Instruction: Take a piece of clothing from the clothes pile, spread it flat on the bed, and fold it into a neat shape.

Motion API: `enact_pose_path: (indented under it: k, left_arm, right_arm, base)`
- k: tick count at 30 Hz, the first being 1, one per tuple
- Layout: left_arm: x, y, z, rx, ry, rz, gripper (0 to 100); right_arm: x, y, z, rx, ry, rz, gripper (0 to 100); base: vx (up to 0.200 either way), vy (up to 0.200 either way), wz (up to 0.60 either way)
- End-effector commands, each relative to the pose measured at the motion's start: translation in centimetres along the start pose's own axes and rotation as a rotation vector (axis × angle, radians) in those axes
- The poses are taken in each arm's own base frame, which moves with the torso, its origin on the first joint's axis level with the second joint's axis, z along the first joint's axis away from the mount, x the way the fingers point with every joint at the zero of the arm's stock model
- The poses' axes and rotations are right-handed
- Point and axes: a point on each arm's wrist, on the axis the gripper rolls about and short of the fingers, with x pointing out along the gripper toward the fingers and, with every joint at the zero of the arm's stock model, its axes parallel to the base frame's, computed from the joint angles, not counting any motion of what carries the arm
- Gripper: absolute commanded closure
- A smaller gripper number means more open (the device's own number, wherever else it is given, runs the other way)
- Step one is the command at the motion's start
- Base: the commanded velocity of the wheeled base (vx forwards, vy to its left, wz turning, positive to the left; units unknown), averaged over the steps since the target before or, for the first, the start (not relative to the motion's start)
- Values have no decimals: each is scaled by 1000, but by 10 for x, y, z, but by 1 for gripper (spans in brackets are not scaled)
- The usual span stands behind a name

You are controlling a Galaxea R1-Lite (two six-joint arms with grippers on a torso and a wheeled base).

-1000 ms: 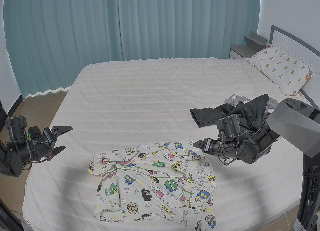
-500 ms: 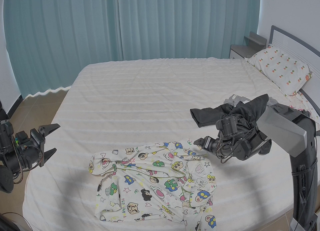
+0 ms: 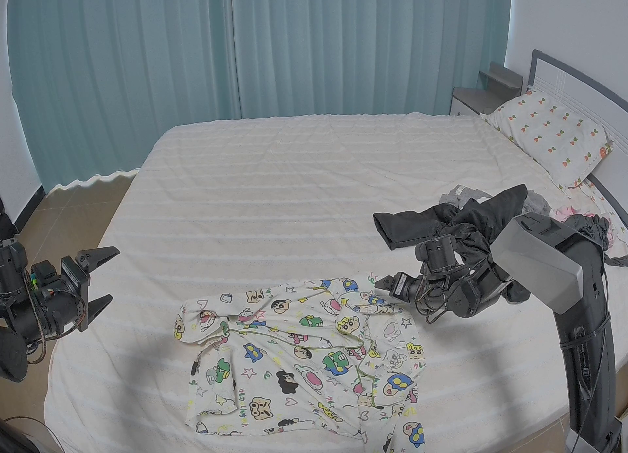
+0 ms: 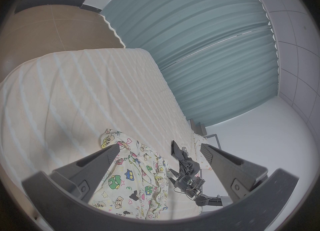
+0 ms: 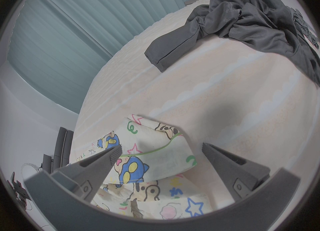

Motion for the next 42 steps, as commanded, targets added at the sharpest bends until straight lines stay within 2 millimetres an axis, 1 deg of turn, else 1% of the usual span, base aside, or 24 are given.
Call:
enact_pose_path:
  k: [1, 4, 9, 10, 12, 14, 18, 19, 20, 21, 24, 27, 28, 30, 32, 34, 35, 38, 42]
  left_arm:
    - [3, 3, 0, -9, 7, 11, 0]
    - [3, 3, 0, -8, 7, 11, 0]
    - [3, 3, 0, -8, 7, 11, 0]
    - [3, 3, 0, -8, 7, 11, 0]
    - [3, 3, 0, -8, 7, 11, 0]
    - [3, 3, 0, -8, 8, 12, 0]
    - [4, 4, 0, -12, 10, 17, 0]
    - [4, 4, 0, -12, 10, 17, 0]
    - [4, 4, 0, -12, 10, 17, 0]
    - [4, 4, 0, -12, 11, 18, 0]
    - [4, 5, 0, -14, 12, 20, 0]
    - [6, 6, -1, -18, 18, 26, 0]
    - [6, 6, -1, -18, 18, 26, 0]
    - [7, 8, -1, -22, 22, 32, 0]
    - [8, 8, -1, -24, 25, 33, 0]
    - [8, 9, -1, -24, 28, 35, 0]
    - [9, 9, -1, -25, 28, 36, 0]
    - [9, 9, -1, -26, 30, 38, 0]
    - [11, 11, -2, -32, 35, 46, 0]
  right_arm:
    - [3, 1, -4, -4, 1, -5, 100]
    - [-2, 3, -1, -4, -4, -1, 100]
    - [-4, 5, 5, -1, -21, 7, 100]
    - [-8, 7, 10, 1, -34, 15, 100]
    - [-10, 7, 14, 4, -42, 18, 100]
    - [-13, 11, 23, 8, -69, 34, 100]
    - [-11, 19, 49, 34, -144, 77, 100]
    - [-11, 19, 49, 34, -144, 77, 100]
    - [-10, 25, 62, 54, -188, 106, 100]
    - [-9, 26, 68, 69, -207, 116, 100]
    - [-5, 33, 81, 93, -248, 148, 100]
    - [5, 33, 90, 101, -287, 151, 100]
    - [5, 34, 91, 101, -289, 151, 100]
    - [14, 36, 101, 115, -322, 114, 100]
    - [21, 38, 108, 135, -358, 115, 100]
    - [27, 39, 113, 148, -382, 116, 100]
    - [31, 37, 111, 148, -377, 110, 100]
    - [40, 32, 100, 149, -330, 73, 100]
    - [40, 34, 98, 145, -320, 73, 100]
  base:
    - [0, 0, 0]
    - [0, 0, 0]
    - [0, 0, 0]
    - [0, 0, 0]
    - [0, 0, 0]
    - [0, 0, 0]
    - [0, 0, 0]
    - [0, 0, 0]
    - [0, 0, 0]
    - [0, 0, 0]
    - [0, 0, 0]
    - [0, 0, 0]
    - [0, 0, 0]
    - [0, 0, 0]
    - [0, 0, 0]
    - [0, 0, 0]
    - [0, 0, 0]
    - [0, 0, 0]
    - [0, 0, 0]
